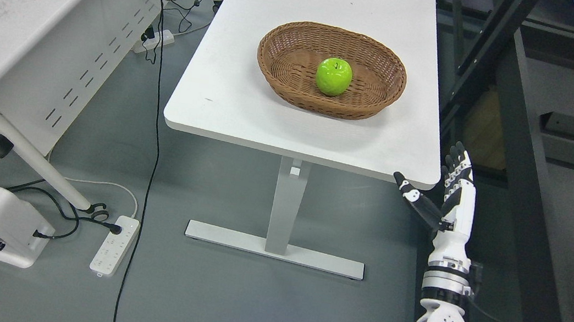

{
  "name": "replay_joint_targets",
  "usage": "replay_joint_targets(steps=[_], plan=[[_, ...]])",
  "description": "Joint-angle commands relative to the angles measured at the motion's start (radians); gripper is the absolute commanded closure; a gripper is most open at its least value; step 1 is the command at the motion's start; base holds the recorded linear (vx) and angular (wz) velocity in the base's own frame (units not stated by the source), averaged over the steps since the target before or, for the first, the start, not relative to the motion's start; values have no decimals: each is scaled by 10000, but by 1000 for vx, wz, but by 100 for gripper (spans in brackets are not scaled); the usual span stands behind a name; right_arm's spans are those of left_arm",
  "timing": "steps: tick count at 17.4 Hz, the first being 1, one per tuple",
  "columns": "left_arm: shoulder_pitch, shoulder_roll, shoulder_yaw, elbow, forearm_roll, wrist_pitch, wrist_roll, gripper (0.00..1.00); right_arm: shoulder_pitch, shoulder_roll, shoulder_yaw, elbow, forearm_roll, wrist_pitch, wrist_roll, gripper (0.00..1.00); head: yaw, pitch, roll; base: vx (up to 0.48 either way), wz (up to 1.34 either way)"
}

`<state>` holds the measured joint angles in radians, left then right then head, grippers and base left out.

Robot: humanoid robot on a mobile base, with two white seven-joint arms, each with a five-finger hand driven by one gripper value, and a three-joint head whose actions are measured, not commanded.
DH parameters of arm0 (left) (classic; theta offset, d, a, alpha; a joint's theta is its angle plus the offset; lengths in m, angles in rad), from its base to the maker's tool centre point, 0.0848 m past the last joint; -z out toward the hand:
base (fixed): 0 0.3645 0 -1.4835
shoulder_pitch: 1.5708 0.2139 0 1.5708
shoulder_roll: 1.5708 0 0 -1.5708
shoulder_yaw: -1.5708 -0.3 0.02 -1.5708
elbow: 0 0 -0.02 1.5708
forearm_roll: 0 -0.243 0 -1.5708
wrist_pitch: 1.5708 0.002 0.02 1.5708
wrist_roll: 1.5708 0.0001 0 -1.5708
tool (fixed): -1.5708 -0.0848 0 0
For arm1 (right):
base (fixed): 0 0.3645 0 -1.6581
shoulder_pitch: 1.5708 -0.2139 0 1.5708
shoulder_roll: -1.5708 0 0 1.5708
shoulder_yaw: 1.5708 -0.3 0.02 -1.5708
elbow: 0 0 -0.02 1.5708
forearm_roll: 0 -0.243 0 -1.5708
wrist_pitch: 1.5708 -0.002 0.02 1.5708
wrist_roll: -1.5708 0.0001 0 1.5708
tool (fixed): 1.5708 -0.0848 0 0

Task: Place green apple on left shelf middle layer
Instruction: 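Reach the right hand over the wicker basket toward the green apple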

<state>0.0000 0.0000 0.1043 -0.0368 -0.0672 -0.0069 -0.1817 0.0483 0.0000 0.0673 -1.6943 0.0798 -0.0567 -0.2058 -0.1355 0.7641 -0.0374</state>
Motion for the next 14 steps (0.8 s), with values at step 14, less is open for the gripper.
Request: replay_joint_targets(steps=[14], plan=[[-215, 175, 0, 0, 13, -8, -8, 0, -1556, -2469, 984, 345, 6137, 1852, 598, 2, 0, 0, 0, 2, 1]])
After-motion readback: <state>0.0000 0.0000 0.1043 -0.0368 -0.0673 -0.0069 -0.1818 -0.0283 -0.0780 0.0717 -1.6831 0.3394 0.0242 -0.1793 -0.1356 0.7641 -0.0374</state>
